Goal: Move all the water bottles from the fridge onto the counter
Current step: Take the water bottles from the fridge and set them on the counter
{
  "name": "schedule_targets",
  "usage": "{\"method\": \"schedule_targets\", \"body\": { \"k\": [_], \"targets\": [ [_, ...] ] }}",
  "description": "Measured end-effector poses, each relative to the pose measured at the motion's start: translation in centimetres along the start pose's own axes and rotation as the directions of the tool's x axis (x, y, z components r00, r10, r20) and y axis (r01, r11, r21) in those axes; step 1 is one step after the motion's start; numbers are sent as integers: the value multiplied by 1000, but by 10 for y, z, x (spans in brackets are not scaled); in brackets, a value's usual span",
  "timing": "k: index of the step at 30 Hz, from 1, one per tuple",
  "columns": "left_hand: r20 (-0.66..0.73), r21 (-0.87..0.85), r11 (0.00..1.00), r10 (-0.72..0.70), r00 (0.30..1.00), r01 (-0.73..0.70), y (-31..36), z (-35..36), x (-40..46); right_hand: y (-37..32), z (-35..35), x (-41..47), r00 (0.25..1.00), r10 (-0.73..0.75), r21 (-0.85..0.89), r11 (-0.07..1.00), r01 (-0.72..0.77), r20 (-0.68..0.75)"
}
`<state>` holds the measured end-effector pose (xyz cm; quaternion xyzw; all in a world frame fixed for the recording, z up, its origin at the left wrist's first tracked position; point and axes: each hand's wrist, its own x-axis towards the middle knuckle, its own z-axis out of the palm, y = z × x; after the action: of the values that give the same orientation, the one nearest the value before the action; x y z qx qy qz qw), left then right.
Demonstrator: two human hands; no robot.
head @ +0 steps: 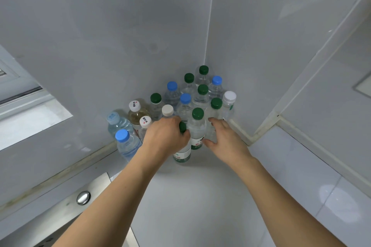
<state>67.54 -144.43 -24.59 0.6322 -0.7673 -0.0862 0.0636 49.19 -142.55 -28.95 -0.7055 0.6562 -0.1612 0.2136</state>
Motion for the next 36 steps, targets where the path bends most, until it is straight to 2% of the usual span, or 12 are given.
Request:
{"method": "schedule_targets", "body": {
  "k": [6,10,13,15,17,19,22,28,36],
  "targets": [
    [78,-49,998,-43,996,47,1,-1,-3,-4,1,-15,997,-36,-27,999,34,-74],
    [111,7,994,-108,988,108,7,-3,-5,-7,-14,-36,993,-61,-21,998,59,-102],
    [51,81,980,-184,982,179,20,-5,-17,-4,-34,-58,990,-49,3,999,50,-135],
    [-74,73,978,-190,979,195,34,-11,-31,2,-51,-77,984,-31,7,999,33,-174],
    [-203,57,992,-102,974,116,47,-16,-44,8,-66,-95,980,-12,-10,1000,10,-198],
    [-246,49,999,29,969,-17,61,-20,-56,16,-80,-117,979,34,-22,999,-39,-201],
    [-240,52,984,180,954,-172,81,-21,-66,26,-94,-147,977,94,-35,994,-103,-191],
    [-156,-4,919,390,908,-395,151,-4,-73,54,-123,-210,924,255,-15,963,-271,-285],
    [-88,-4,746,663,743,-666,256,22,-88,91,-156,-292,783,475,103,873,-477,-401]
  ]
}}
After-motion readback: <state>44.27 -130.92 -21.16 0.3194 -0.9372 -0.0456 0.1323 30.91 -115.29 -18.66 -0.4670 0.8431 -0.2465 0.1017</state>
